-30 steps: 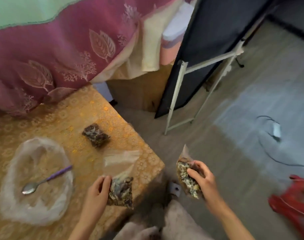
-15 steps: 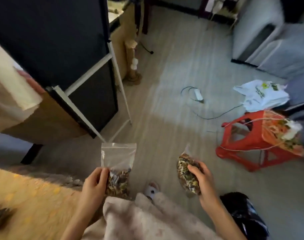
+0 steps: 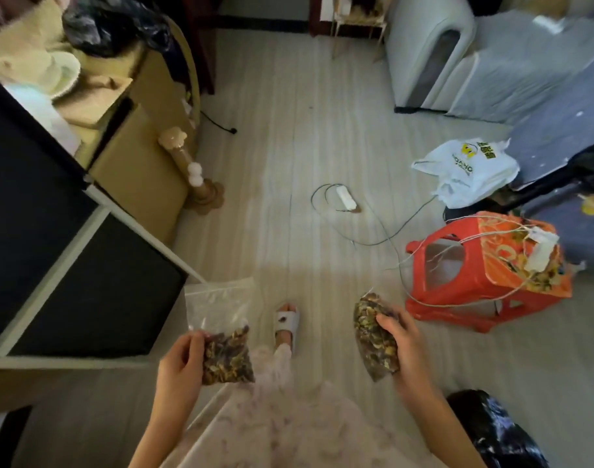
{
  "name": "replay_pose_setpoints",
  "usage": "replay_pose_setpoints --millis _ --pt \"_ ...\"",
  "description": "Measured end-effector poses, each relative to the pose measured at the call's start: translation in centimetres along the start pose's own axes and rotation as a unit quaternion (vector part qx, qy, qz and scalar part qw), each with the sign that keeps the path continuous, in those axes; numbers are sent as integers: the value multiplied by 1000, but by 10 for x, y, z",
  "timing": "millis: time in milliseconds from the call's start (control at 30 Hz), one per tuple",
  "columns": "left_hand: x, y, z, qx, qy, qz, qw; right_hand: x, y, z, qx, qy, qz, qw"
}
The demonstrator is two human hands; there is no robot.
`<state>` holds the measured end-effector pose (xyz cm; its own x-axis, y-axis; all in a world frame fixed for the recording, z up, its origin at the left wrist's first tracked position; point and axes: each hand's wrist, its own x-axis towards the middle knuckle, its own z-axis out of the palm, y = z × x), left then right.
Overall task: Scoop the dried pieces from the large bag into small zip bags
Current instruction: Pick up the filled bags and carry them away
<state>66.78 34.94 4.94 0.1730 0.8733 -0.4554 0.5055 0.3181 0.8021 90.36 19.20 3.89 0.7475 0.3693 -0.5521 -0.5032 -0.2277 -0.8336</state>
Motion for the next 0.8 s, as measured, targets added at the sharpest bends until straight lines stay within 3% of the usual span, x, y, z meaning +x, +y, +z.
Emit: replay_pose_setpoints --millis 467,633,800 --pt "252 190 72 87 -121 71 986 202 -136 105 76 65 0 995" --pt "319 252 122 87 -125 112 982 275 -183 125 66 74 4 995" --pt "381 306 179 40 -92 98 990 377 -244 146 77 67 10 995"
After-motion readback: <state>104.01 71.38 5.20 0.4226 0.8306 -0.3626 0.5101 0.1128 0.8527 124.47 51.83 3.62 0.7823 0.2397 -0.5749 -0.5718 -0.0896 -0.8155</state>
